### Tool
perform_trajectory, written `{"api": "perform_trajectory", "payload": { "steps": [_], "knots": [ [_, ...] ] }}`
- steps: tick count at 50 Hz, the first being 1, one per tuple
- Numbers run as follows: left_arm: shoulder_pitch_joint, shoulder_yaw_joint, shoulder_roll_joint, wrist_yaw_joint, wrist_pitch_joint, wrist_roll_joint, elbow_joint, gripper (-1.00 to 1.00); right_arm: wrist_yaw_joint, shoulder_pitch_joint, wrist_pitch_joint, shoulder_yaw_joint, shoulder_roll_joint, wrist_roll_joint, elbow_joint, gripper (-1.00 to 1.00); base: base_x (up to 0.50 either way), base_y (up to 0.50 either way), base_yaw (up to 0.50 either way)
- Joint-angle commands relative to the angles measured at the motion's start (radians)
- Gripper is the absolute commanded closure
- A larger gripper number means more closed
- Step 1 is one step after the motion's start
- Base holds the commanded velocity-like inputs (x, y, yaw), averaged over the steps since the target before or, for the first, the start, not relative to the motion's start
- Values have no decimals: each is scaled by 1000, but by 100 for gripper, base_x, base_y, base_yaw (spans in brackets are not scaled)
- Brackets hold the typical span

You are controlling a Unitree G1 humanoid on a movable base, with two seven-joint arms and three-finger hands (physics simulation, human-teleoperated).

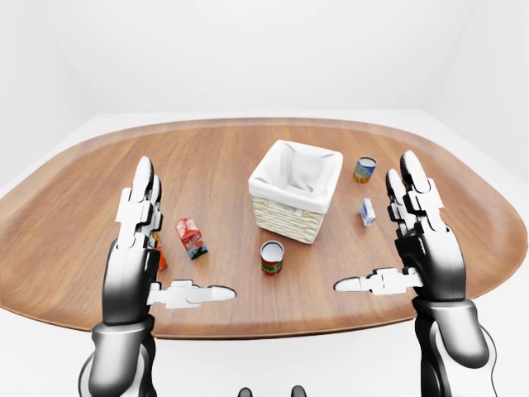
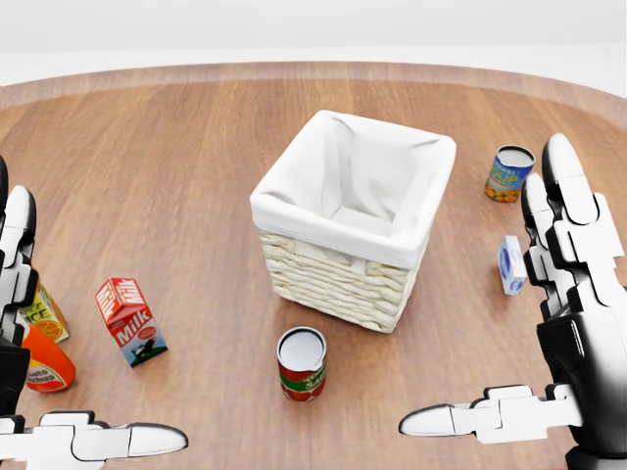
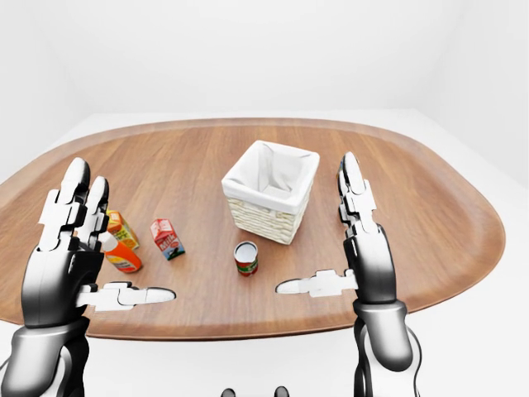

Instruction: Pick the milk and place it in the basket.

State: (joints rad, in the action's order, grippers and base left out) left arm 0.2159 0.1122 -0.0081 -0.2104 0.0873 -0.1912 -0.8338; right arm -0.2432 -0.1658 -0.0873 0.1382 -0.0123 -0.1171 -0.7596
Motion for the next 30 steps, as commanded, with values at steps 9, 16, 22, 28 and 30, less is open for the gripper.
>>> {"api": "perform_trajectory", "payload": {
  "steps": [9,16,22,28,30],
  "knots": [
    [-1,-4,1,2,0,1,6,-100,0,-1,0,-3,0,-3,-1,-100,26,0,0],
    [2,-4,0,2,0,1,3,-100,-1,-4,0,-2,0,-2,-2,-100,25,0,0],
    [1,-4,1,2,0,0,2,-100,-2,-1,0,0,0,-1,-2,-100,25,0,0],
    [-1,-3,1,3,0,1,9,-100,-2,-3,0,-1,1,-3,0,-100,25,0,0],
    [0,-3,1,2,0,1,9,-100,-3,-3,0,-2,1,-4,-2,-100,25,0,0]
  ]
}}
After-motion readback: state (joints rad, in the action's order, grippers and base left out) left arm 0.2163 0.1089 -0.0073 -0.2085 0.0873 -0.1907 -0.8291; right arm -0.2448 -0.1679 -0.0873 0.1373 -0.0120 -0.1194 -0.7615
